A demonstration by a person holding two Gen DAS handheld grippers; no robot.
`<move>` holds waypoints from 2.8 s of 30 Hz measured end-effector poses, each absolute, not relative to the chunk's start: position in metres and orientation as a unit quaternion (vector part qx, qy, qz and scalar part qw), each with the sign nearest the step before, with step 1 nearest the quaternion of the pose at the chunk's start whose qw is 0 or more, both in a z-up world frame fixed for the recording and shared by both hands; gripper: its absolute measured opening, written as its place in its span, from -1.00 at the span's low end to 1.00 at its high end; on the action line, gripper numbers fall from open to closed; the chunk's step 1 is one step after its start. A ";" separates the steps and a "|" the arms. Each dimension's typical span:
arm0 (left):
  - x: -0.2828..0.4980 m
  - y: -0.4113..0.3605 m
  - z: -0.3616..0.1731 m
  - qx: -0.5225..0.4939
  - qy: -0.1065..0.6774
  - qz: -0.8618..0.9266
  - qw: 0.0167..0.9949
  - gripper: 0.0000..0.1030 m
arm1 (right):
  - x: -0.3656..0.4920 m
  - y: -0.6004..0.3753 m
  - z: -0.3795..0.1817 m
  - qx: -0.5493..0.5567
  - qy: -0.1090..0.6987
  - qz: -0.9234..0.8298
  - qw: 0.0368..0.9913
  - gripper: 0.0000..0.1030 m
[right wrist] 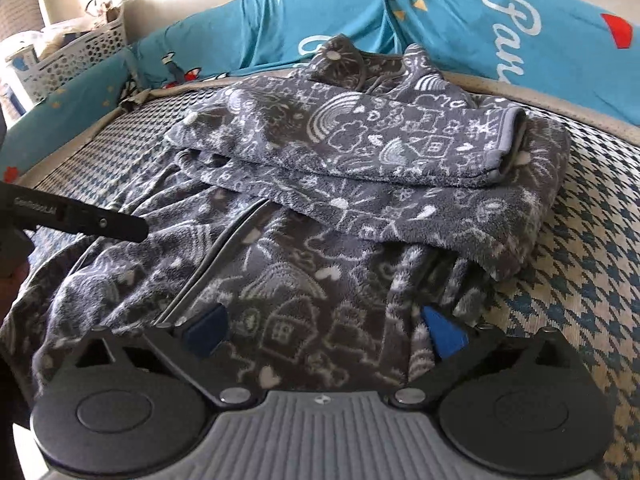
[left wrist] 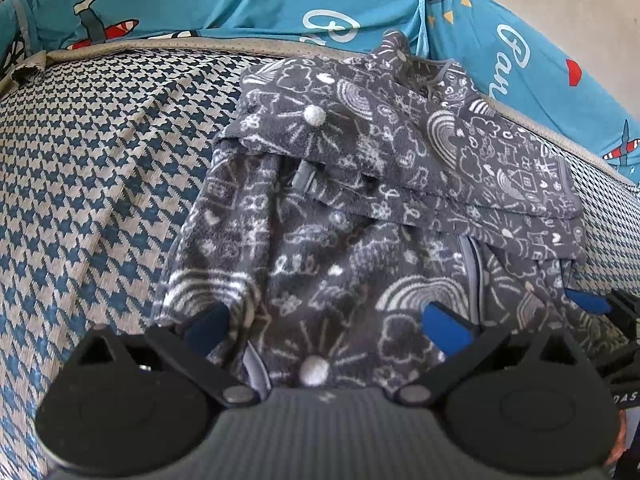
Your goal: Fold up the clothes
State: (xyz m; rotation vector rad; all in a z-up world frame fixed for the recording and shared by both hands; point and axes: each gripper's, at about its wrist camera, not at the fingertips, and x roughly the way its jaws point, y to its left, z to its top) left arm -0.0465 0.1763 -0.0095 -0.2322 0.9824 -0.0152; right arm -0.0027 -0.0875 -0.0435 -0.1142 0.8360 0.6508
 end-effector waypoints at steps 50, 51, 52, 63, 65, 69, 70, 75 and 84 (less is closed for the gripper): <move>-0.029 0.182 0.001 -0.134 0.431 0.002 0.892 1.00 | 0.094 -0.160 -0.040 0.165 0.337 0.157 0.914 0.40; -0.029 0.182 0.001 -0.134 0.432 0.002 0.892 1.00 | 0.093 -0.160 -0.040 0.164 0.336 0.156 0.914 0.36; -0.029 0.182 0.001 -0.135 0.432 0.002 0.892 1.00 | 0.093 -0.159 -0.041 0.166 0.337 0.161 0.913 0.27; -0.032 0.188 0.004 -0.145 0.423 0.008 0.894 1.00 | 0.092 -0.153 -0.041 0.168 0.331 0.151 0.916 -0.20; -0.033 0.193 0.006 -0.153 0.417 0.014 0.896 1.00 | 0.090 -0.149 -0.038 0.159 0.326 0.141 0.921 -0.38; -0.037 0.202 0.012 -0.155 0.405 0.028 0.901 1.00 | 0.083 -0.136 -0.026 0.120 0.307 0.130 0.935 -0.57; -0.038 0.204 0.013 -0.154 0.403 0.032 0.902 1.00 | 0.080 -0.132 -0.023 0.106 0.301 0.128 0.939 -0.60; -0.043 0.214 0.017 -0.147 0.390 0.047 0.908 1.00 | 0.073 -0.117 -0.015 0.075 0.285 0.109 0.949 -0.63; -0.046 0.224 0.028 -0.125 0.373 0.064 0.917 1.00 | 0.072 -0.092 0.000 0.049 0.283 0.074 0.955 -0.67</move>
